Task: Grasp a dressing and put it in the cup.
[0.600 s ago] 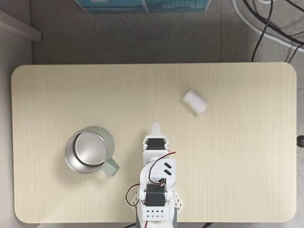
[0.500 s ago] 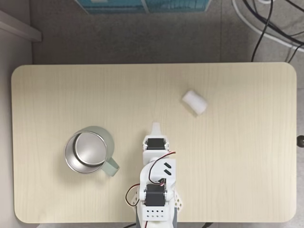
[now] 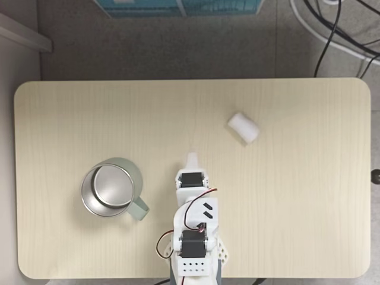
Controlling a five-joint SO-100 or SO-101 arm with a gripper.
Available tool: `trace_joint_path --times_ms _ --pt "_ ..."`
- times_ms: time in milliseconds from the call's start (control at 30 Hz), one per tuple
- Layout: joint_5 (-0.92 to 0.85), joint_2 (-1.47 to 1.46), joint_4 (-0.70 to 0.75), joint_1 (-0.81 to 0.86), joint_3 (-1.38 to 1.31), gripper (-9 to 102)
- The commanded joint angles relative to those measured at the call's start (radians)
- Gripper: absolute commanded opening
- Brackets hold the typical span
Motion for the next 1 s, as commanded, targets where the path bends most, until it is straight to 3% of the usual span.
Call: trace_joint_path --times_ms 0,167,333,433,633,967 --pt "-0.002 0.003 -0.015 0.002 -0.002 0" --pt "0.035 0.003 -0.023 0.054 0.029 0" --pt "0.06 0.057 0.055 0.135 0.225 0" --pt "0.084 0.27 0.072 0.222 0.407 2" --pt "0.192 0.718 0.166 0.39 0.716 21" --pt "0.233 1.246 0.249 0.408 0.928 26"
